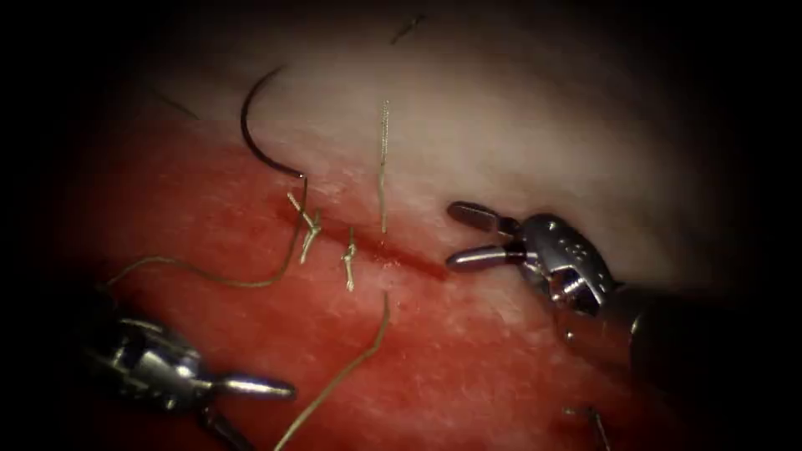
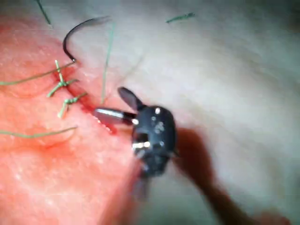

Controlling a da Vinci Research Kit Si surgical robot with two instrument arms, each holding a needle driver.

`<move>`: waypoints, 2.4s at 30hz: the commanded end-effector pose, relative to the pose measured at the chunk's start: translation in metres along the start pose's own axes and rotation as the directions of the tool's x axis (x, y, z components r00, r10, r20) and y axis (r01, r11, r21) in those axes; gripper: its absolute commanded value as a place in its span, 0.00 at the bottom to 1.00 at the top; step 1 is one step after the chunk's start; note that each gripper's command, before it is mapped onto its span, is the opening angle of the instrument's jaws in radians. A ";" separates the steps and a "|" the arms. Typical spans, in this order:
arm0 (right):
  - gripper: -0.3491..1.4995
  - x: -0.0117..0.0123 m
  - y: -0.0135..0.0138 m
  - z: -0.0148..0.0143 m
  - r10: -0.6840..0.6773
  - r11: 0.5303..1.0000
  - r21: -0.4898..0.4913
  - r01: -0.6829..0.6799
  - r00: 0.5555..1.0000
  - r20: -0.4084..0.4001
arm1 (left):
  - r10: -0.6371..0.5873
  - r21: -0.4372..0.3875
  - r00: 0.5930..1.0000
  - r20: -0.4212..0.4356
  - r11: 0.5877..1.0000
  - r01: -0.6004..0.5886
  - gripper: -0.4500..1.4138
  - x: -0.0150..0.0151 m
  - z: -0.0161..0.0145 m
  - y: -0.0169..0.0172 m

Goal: Wound Closure

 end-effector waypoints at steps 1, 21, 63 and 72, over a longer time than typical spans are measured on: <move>0.90 -0.0004 0.0004 0.0008 -0.001 1.000 0.001 0.001 1.000 -0.001 | 0.001 -0.009 1.000 -0.017 1.000 -0.001 0.50 -0.0004 0.0011 0.0002; 0.89 -0.0008 -0.0010 0.0005 0.000 1.000 0.016 0.000 1.000 0.001 | 0.010 -0.077 0.998 -0.060 0.997 -0.015 0.00 0.0006 0.0023 0.0012; 0.63 0.0020 -0.0187 0.0066 -0.654 0.754 0.134 0.643 0.718 0.238 | 0.004 0.059 0.988 -0.154 0.998 0.006 0.00 -0.0026 0.0056 -0.0084; 0.00 0.0033 -0.0183 0.0054 -0.597 0.801 0.131 0.585 0.759 0.261 | 0.005 0.053 0.989 -0.150 0.999 0.003 0.00 -0.0028 0.0058 -0.0082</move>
